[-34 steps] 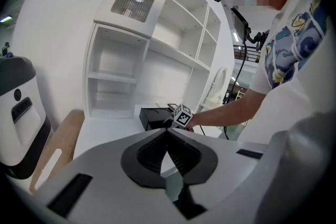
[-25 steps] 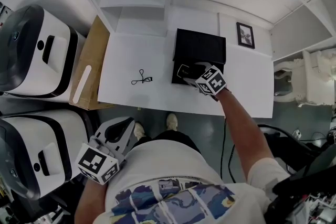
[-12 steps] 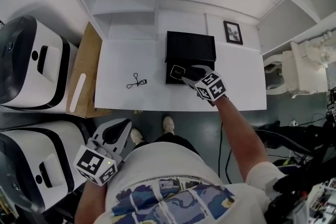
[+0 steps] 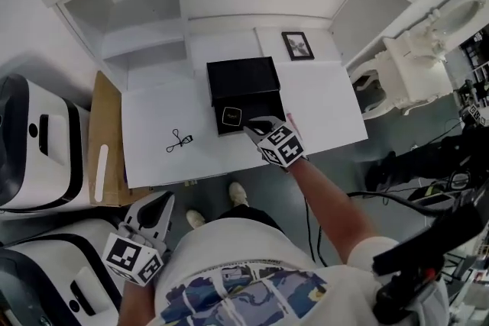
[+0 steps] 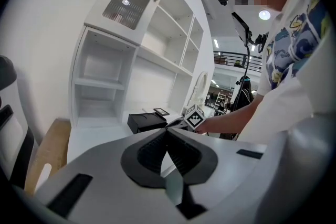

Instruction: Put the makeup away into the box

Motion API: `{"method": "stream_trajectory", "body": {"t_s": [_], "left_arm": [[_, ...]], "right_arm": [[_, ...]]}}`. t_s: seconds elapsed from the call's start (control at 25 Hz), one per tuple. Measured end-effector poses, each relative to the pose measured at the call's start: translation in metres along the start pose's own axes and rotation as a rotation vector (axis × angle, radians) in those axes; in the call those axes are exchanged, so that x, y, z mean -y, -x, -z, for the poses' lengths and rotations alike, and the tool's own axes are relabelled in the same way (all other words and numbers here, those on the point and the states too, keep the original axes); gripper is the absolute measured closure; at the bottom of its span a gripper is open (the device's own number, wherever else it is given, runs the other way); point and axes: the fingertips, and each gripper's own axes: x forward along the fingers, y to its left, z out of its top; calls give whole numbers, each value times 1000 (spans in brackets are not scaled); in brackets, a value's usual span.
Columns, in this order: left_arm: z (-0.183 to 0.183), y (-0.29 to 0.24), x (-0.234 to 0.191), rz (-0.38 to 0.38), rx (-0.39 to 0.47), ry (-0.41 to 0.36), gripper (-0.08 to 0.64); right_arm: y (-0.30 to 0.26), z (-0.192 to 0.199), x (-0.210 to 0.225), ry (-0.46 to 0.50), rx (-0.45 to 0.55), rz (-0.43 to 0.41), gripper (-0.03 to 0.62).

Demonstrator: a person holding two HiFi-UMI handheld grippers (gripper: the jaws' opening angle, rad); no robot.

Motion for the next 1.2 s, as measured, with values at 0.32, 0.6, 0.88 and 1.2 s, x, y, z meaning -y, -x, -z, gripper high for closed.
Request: {"method": "stream_trajectory", "body": {"t_s": [0.32, 0.6, 0.88, 1.2], "left_arm": [[5, 8, -5, 78, -8, -28, 547], [19, 10, -2, 165, -43, -32, 546], [23, -5, 11, 245, -75, -47, 546], [12, -27, 28, 254, -91, -67, 546]], "right_arm": [[32, 7, -37, -55, 40, 70, 560], [62, 48, -58, -153, 24, 142, 565], [97, 109, -22, -267, -13, 303, 563], [117, 155, 39, -314, -55, 408, 560]]}}
